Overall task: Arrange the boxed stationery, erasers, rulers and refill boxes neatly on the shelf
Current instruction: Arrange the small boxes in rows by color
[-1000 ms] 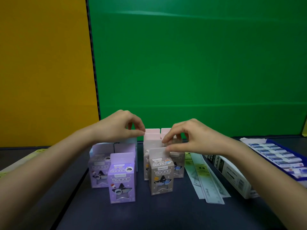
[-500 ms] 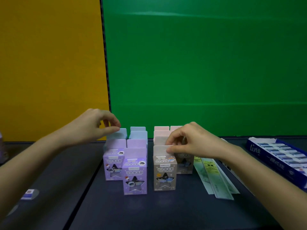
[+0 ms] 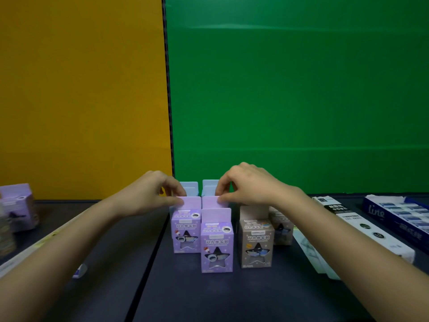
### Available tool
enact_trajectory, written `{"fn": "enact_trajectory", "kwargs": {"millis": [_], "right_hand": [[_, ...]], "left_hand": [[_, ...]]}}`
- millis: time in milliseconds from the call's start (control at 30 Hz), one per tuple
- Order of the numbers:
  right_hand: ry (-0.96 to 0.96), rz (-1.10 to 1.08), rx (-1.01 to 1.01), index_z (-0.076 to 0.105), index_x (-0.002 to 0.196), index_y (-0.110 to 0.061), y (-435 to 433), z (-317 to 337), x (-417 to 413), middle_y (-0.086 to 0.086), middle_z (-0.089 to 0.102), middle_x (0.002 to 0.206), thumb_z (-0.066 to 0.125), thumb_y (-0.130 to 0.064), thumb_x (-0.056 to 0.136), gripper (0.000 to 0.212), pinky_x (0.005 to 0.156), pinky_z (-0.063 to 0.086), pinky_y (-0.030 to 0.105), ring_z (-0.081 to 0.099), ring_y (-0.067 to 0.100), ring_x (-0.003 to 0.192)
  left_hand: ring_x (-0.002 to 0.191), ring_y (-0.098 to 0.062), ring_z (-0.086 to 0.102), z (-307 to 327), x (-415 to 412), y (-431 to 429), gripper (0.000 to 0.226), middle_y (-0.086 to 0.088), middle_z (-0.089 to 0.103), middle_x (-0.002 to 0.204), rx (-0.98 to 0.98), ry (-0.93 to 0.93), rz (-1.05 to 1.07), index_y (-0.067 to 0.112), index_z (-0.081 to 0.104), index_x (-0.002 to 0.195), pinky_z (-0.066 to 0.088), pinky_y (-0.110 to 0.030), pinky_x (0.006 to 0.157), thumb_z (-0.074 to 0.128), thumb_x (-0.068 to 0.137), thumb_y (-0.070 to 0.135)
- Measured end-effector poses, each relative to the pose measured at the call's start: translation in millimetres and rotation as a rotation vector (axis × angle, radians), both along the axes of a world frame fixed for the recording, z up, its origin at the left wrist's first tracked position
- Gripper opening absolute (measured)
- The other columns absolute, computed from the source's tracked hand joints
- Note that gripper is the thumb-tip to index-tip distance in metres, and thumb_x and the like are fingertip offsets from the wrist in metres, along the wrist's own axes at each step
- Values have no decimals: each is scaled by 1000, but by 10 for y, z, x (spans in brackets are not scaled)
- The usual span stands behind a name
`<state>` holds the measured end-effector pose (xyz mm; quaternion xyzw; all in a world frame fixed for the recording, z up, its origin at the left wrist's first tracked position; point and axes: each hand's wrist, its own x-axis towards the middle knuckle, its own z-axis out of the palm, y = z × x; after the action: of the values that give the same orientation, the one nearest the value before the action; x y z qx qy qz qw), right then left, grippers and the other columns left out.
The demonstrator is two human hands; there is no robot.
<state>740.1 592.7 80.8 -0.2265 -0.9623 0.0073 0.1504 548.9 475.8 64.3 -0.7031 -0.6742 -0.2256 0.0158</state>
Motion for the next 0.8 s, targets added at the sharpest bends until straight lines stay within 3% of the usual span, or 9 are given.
{"fn": "enact_trajectory", "kwargs": {"millis": [167, 300, 400, 567, 667, 800], "right_hand": [[34, 0, -21, 71, 84, -27, -5, -17, -47, -12, 58, 72, 69, -32, 75, 10, 61, 36, 26, 54, 13, 75], [42, 0, -33, 72, 84, -27, -6, -30, -82, -19, 54, 65, 68, -34, 75, 11, 57, 35, 25, 52, 10, 69], [91, -4, -46, 72, 91, -30, 58, -5, -108, -17, 65, 80, 61, -45, 80, 21, 59, 36, 24, 48, 2, 64], [56, -127, 25, 67, 104, -31, 193, 60, -193, -10, 68, 112, 62, -36, 82, 24, 82, 45, 32, 57, 18, 94], [-20, -170, 35, 69, 101, -30, 213, 56, -252, -7, 69, 111, 66, -32, 78, 24, 79, 44, 32, 59, 21, 104], [-6, -148, 4, 73, 91, -27, 219, 52, -299, -5, 71, 99, 68, -29, 76, 16, 70, 38, 27, 59, 18, 90]], "left_hand": [[87, -7, 56, -8, -74, 8, 8, 7, 71, 84, -4, -16, -19, 21, 72, 85, 43, -15, 65, 66, 80, 25], [78, 0, 56, 2, -118, -9, 6, 8, 71, 83, -10, -19, -24, 24, 71, 83, 43, -12, 63, 67, 79, 27], [76, 0, 57, 23, -155, 7, 12, 10, 70, 85, 47, -36, -14, 22, 71, 87, 43, -12, 60, 64, 81, 29], [76, -6, 54, 75, -237, 144, 22, 4, 64, 99, 132, 54, 80, 16, 67, 103, 39, -12, 59, 62, 84, 26], [72, -4, 53, 71, -227, 230, 24, 2, 66, 95, 55, 103, 75, 13, 69, 101, 39, -8, 56, 65, 82, 26], [64, 2, 52, 60, -255, 306, 17, -3, 73, 90, 13, 86, 59, 10, 73, 90, 37, -3, 55, 69, 80, 23]]}}
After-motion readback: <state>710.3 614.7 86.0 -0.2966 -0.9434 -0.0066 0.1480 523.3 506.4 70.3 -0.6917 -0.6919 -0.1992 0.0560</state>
